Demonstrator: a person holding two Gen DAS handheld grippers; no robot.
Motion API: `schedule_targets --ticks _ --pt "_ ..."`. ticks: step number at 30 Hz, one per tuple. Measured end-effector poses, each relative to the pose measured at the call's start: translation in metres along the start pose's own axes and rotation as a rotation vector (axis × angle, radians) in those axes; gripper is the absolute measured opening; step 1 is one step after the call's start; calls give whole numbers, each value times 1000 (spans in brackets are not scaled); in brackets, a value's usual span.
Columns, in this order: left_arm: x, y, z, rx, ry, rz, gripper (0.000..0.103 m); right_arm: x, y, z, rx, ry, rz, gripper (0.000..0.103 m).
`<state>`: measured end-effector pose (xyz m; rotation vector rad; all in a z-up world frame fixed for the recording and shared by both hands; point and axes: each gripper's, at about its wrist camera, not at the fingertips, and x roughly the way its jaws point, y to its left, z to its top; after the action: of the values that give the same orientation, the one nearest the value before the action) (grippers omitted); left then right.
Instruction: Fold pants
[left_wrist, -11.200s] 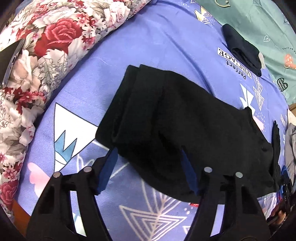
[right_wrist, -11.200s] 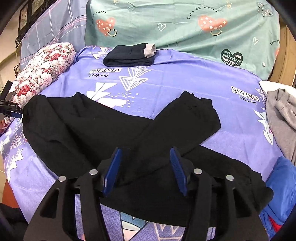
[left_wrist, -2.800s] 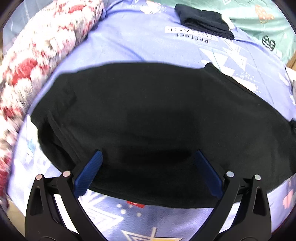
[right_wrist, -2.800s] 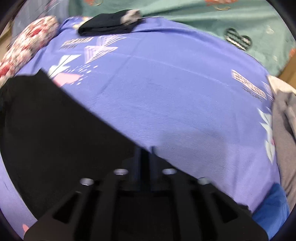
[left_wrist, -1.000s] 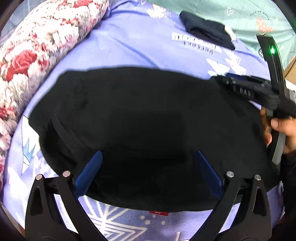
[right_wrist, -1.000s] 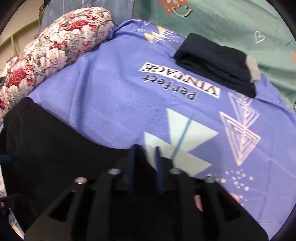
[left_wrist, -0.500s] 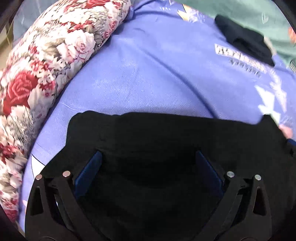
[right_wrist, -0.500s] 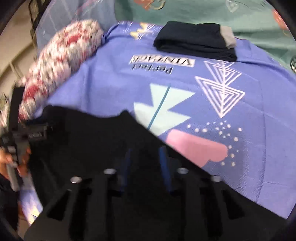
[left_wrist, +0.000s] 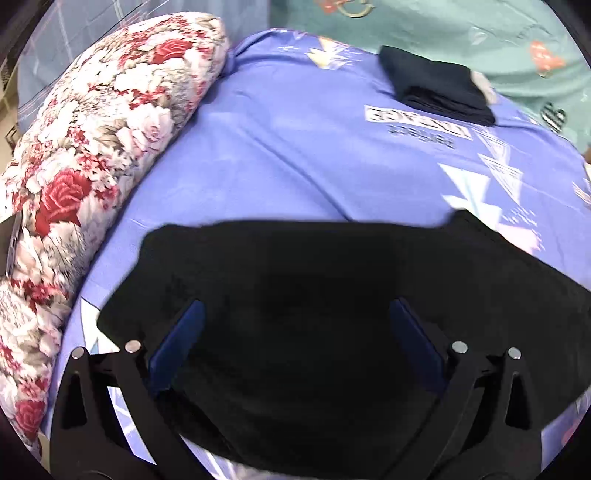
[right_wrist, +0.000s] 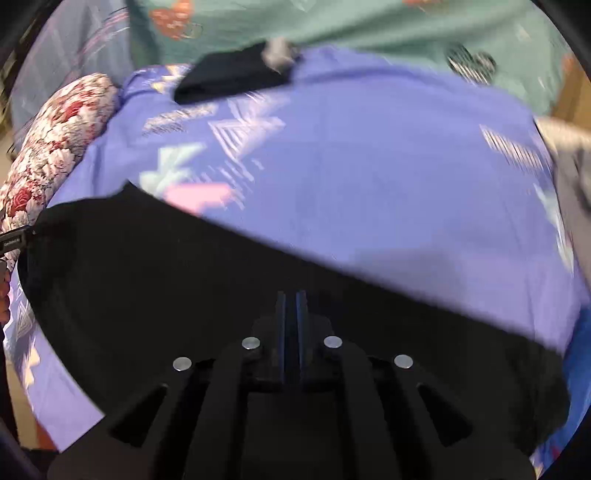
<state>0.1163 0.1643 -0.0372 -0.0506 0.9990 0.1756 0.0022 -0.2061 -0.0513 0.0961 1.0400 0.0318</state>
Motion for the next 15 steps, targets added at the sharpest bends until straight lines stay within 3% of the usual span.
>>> schedule_targets --ticks 3,6,7,9,10,12,13,14,15 --pt "-1 -9 -13 0 7 -42 101 -16 -54 -35 92 15 -66 17" --pt "6 -14 -26 -2 24 -66 101 -43 -114 -63 219 -37 -297 20" --pt "10 -17 -30 -4 42 -62 101 -49 -126 -69 258 -50 -291 4" --pt "21 -21 -36 -17 93 -41 101 -69 -135 -81 340 -89 -235 0" --pt "21 -24 -40 -25 104 -34 101 -76 -128 -83 322 -110 -228 7" --pt "17 -28 -42 -33 96 -44 101 -84 -106 -83 247 -142 -122 10" --pt "15 -30 -43 -30 91 -54 101 -81 -93 -85 208 -128 -38 21" --pt "13 -33 -45 -27 86 -63 101 -75 -88 -85 196 -107 -47 24" --pt "13 -36 -48 -25 88 -68 101 -67 -87 -87 198 -76 -146 24"
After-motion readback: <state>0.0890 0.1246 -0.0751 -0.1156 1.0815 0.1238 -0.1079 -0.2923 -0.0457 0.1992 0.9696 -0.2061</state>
